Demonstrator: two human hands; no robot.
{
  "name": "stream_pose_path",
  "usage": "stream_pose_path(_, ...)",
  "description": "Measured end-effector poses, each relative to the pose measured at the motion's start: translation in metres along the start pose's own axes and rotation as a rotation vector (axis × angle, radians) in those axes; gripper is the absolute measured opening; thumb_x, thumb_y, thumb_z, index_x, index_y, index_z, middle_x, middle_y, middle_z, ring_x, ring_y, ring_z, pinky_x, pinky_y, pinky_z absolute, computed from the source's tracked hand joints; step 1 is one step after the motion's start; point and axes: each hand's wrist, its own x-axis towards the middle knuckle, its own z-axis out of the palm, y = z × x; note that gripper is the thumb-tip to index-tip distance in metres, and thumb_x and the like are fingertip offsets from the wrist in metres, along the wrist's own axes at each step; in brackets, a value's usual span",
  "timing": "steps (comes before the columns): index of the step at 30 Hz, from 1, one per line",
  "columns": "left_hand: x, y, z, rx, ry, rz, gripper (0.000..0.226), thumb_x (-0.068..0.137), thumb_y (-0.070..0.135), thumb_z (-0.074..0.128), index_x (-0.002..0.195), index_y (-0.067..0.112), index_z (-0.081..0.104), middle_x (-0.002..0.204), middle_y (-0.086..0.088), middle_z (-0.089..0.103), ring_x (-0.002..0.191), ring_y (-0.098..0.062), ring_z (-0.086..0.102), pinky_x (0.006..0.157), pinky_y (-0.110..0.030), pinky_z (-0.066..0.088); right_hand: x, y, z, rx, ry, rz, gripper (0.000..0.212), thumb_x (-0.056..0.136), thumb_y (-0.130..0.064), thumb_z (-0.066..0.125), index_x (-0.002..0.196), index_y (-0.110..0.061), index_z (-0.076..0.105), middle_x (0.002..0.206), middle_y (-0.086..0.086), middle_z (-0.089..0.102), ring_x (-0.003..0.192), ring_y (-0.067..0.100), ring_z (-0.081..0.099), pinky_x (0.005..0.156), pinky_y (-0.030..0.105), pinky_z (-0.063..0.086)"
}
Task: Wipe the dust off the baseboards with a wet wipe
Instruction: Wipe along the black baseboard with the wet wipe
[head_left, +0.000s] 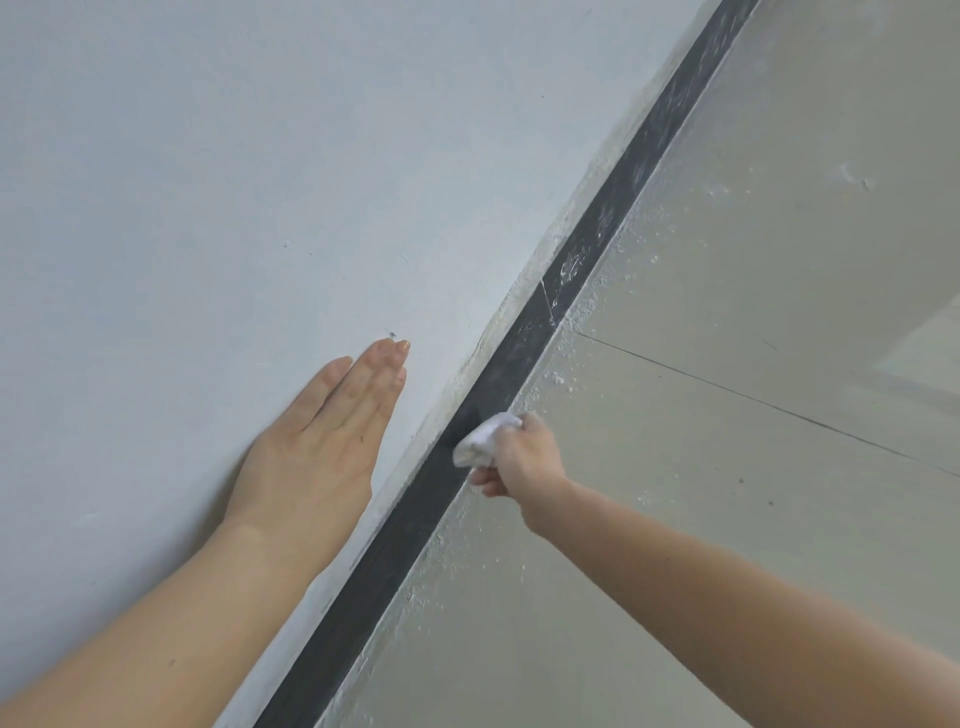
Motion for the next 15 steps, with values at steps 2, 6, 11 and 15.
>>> stream_pose_path(2,0.0,0.0,0.001,-0.001,0.026,0.0,0.08,0.095,0.033,0.022,0.137,-0.008,-0.032,0.144,-0.025,-0.04,0.136,-0.033,-0.033,0.104,-0.049,-0.03,0.003,0.001,0.012,-0.024,-0.074,0.065,0.017,0.088,-0.002,0.037,0.105,-0.005,0.041,0.075,0.014,0.057,0.061,0.022,0.056,0.05,0.018,0.043)
stream_pose_path(6,0.0,0.0,0.0,-0.003,-0.004,0.004,0.079,0.095,0.034,0.019,0.135,-0.008,-0.035,0.141,-0.024,-0.044,0.134,-0.033,-0.037,0.102,-0.047,-0.034,0.026,-0.041,0.002,-0.31,-0.037,0.008,0.02,0.086,0.002,0.045,0.094,-0.011,0.058,0.08,0.004,0.05,0.071,0.012,0.055,0.055,0.011,0.045)
stream_pose_path(11,0.0,0.001,0.002,-0.019,-0.032,0.02,0.077,0.096,0.034,0.015,0.135,-0.007,-0.037,0.14,-0.023,-0.046,0.133,-0.032,-0.038,0.101,-0.047,-0.036,0.04,-0.106,-0.032,-0.071,0.243,-0.175,0.014,0.08,0.004,0.044,0.087,-0.005,0.054,0.077,0.001,0.05,0.071,0.01,0.056,0.067,0.018,0.052)
stream_pose_path(15,0.003,0.001,0.001,-0.031,-0.068,0.013,0.076,0.096,0.036,0.012,0.132,-0.008,-0.04,0.136,-0.024,-0.05,0.13,-0.033,-0.041,0.099,-0.048,-0.035,0.044,-0.11,-0.057,0.299,0.197,-0.297,0.034,0.096,-0.004,0.04,0.129,0.0,0.043,0.085,0.003,0.053,0.071,0.014,0.059,0.063,0.021,0.055)
